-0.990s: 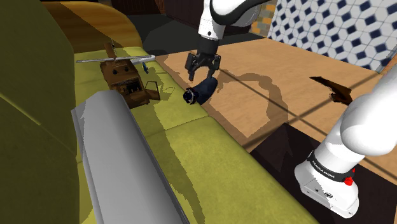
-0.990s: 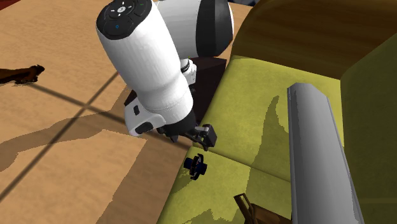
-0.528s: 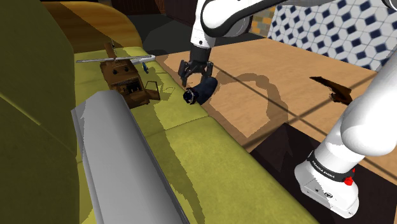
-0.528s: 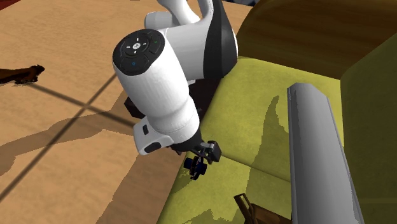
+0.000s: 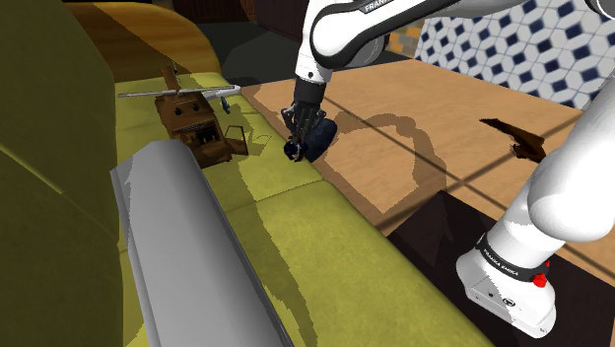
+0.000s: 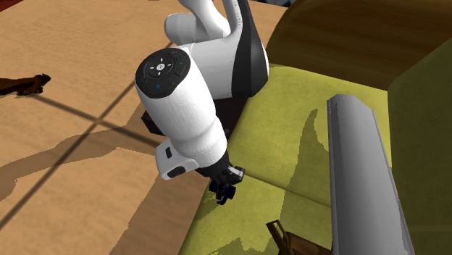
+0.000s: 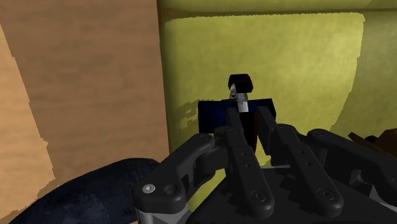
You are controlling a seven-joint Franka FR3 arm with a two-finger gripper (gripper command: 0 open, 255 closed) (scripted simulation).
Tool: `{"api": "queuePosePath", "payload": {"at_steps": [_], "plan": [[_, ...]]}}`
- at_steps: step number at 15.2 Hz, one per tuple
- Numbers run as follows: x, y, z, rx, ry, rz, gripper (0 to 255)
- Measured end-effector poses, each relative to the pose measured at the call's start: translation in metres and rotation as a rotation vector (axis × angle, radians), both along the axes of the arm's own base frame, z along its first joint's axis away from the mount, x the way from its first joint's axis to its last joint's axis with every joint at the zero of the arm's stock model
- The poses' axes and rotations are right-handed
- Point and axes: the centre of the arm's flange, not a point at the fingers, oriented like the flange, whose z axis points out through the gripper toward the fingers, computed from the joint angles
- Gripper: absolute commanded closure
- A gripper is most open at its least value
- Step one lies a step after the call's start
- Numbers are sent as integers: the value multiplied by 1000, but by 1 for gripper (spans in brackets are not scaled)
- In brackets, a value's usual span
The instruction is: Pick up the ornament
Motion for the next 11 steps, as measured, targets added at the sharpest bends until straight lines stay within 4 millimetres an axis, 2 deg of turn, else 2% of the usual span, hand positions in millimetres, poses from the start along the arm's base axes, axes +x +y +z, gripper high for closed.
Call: {"api": "queuePosePath", "payload": {"at_steps": [6,11], "plan": [[0,0,0,0,0,0,255],[0,1,21,0,0,0,255]]}}
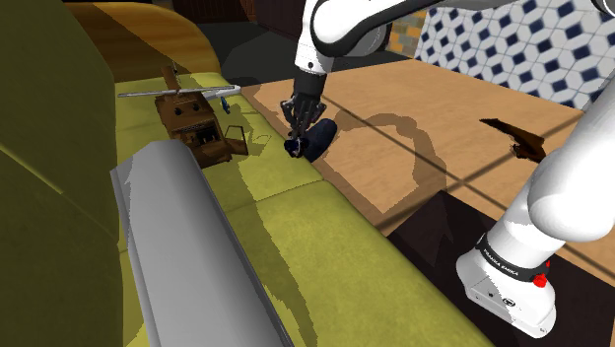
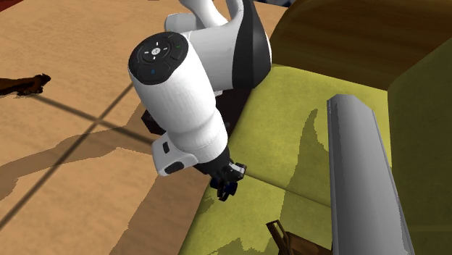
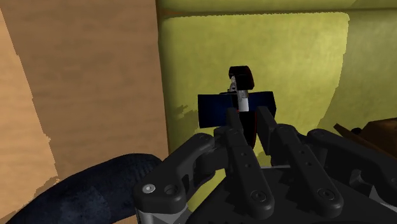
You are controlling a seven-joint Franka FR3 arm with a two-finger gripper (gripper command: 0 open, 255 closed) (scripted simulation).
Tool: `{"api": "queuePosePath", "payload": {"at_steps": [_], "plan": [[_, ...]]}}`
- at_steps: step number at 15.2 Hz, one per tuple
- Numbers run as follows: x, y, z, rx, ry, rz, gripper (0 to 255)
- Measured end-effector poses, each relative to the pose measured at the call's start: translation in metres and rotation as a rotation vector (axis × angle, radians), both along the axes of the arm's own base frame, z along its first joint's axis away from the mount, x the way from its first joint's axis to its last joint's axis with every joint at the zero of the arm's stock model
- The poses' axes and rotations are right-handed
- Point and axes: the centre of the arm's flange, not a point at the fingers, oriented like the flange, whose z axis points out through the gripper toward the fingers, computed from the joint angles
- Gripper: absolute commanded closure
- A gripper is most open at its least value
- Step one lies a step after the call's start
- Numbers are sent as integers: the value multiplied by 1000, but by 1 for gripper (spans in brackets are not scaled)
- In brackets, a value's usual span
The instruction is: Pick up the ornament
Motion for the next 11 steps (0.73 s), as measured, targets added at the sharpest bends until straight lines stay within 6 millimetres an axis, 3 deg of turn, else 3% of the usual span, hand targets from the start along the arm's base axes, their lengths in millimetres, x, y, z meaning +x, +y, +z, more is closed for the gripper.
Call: {"api": "queuePosePath", "payload": {"at_steps": [11], "plan": [[0,-2,56,0,0,0,255]]}}
